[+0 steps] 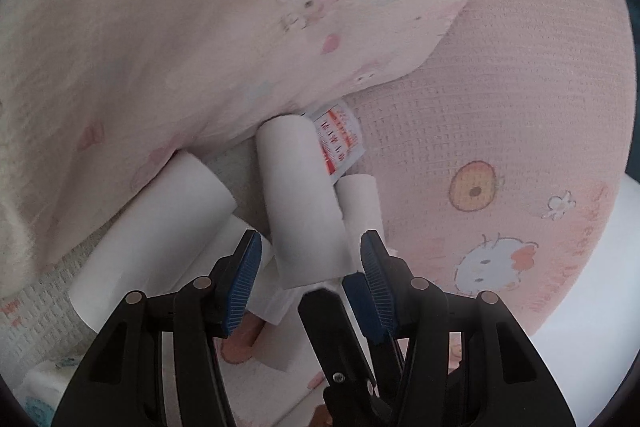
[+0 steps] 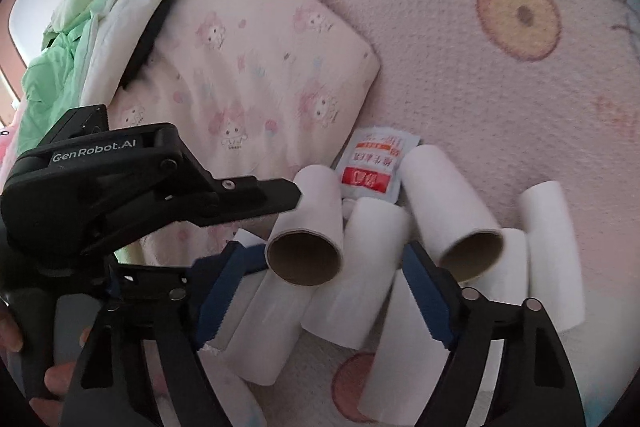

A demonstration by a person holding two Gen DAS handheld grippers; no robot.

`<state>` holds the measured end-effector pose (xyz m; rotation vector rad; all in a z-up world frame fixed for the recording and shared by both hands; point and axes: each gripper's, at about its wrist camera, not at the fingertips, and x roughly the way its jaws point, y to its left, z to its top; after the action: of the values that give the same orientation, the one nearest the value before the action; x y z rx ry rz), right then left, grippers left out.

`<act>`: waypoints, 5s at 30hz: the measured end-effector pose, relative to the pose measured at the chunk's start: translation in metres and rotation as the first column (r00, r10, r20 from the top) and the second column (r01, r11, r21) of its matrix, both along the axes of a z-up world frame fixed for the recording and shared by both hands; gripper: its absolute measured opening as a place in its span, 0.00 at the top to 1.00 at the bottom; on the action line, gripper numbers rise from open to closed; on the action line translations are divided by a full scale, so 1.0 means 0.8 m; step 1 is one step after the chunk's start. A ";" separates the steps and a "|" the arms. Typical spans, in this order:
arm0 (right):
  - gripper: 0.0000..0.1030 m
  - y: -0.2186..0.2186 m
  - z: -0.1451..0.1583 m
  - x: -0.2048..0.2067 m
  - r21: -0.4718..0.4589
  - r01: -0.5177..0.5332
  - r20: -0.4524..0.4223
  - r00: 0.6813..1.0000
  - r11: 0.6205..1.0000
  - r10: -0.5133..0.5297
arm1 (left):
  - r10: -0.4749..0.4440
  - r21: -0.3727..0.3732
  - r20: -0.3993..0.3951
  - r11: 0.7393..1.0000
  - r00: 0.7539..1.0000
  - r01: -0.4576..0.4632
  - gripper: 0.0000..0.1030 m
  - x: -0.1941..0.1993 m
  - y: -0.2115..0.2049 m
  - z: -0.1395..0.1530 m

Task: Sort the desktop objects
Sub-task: 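Move both grippers down to the pile of white paper tubes, then close the left gripper on a white paper tube while the right gripper grips it too, then carry the held tube with both grippers over to the cardboard box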

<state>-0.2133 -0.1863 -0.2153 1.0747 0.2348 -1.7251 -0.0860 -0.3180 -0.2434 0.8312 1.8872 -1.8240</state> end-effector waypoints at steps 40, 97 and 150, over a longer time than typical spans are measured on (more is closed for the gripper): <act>0.61 0.075 0.048 0.067 0.010 0.074 -0.117 0.990 0.997 -0.073 | -0.175 -0.066 -0.166 0.984 0.970 0.166 0.49 -0.119 0.028 0.021; 0.61 0.329 0.074 0.185 0.058 0.484 -0.040 0.875 0.873 -0.482 | -0.846 -0.609 -0.074 0.457 0.528 0.647 0.55 -0.054 0.304 0.111; 0.61 0.533 0.227 0.162 0.019 0.639 -0.095 0.767 0.769 -0.635 | -0.960 -0.385 0.014 0.252 0.278 0.888 0.55 -0.158 0.522 0.234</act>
<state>-0.0837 0.2400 -0.0340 1.2043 -0.0562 -2.3903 -0.2120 0.0993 -0.0559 1.9935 1.0215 -2.9052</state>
